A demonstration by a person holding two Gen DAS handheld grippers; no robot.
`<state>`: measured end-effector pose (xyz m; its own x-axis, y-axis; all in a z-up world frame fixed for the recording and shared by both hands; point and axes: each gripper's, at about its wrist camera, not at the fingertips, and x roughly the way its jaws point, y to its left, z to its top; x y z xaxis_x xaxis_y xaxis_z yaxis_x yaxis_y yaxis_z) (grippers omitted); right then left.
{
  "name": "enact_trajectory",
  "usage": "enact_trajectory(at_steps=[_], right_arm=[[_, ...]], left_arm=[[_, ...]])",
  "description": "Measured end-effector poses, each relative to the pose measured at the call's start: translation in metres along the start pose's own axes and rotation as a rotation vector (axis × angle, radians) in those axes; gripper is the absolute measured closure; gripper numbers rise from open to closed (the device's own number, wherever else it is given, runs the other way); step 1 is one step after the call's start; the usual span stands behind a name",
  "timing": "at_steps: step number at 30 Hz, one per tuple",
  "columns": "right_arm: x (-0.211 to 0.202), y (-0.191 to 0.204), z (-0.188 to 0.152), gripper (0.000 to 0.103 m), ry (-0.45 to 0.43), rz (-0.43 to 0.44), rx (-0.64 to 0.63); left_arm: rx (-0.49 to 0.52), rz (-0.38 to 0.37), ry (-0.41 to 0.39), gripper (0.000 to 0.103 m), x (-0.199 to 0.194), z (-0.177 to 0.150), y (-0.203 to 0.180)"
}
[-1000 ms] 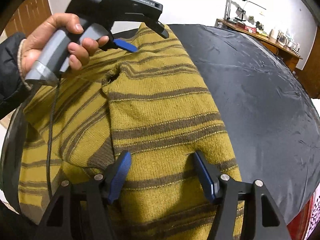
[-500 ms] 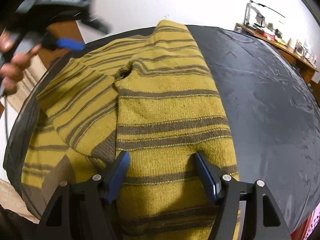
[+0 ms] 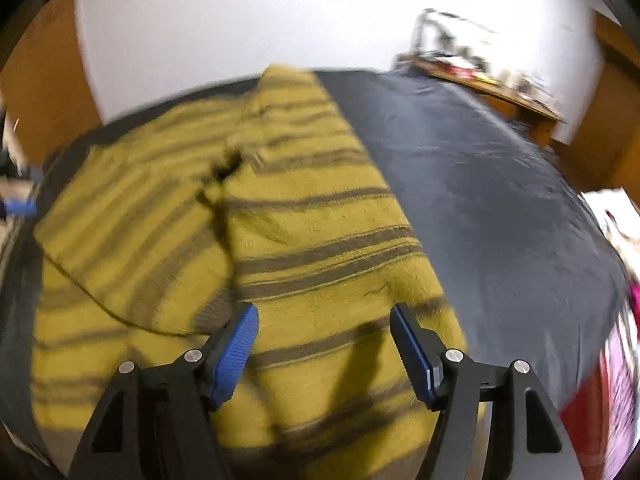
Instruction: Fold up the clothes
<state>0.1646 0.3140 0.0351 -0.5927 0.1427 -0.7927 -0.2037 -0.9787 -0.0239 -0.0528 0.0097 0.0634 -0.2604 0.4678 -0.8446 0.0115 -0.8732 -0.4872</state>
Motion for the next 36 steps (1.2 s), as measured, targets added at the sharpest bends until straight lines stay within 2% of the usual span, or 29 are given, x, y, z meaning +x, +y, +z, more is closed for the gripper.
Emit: enact_trajectory(at_steps=[2, 4, 9, 12, 18, 21, 23, 26, 32, 36], right_arm=[[-0.021, 0.025, -0.009, 0.033, -0.04, -0.003, 0.019], [-0.039, 0.063, -0.022, 0.033, -0.044, 0.042, -0.028], [-0.07, 0.166, -0.061, 0.033, -0.025, 0.155, -0.327], [-0.069, 0.194, -0.079, 0.033, 0.031, 0.216, -0.389], [-0.059, 0.213, -0.095, 0.033, 0.104, 0.23, -0.37], [-0.055, 0.221, -0.103, 0.033, 0.108, 0.164, -0.401], [-0.049, 0.221, -0.106, 0.033, 0.114, 0.086, -0.426], [-0.042, 0.217, -0.108, 0.033, 0.12, 0.045, -0.407], [-0.04, 0.22, -0.109, 0.033, 0.095, 0.055, -0.413], [-0.038, 0.223, -0.108, 0.033, 0.086, 0.079, -0.416]], left_arm=[[0.003, -0.034, 0.011, 0.017, 0.004, 0.008, 0.008], [0.007, -0.068, 0.023, 0.017, 0.008, 0.015, 0.016], [0.015, -0.153, 0.051, 0.017, 0.018, 0.034, 0.036], [0.009, -0.165, 0.066, 0.017, 0.03, 0.042, 0.037], [0.007, -0.187, 0.07, 0.017, 0.049, 0.05, 0.036], [0.0, -0.209, 0.072, 0.016, 0.055, 0.054, 0.034], [-0.014, -0.226, 0.072, 0.016, 0.058, 0.056, 0.034], [-0.04, -0.258, 0.07, 0.012, 0.062, 0.059, 0.035], [-0.139, -0.361, 0.044, 0.01, 0.065, 0.064, 0.044], [-0.127, -0.388, 0.036, 0.01, 0.067, 0.066, 0.042]])
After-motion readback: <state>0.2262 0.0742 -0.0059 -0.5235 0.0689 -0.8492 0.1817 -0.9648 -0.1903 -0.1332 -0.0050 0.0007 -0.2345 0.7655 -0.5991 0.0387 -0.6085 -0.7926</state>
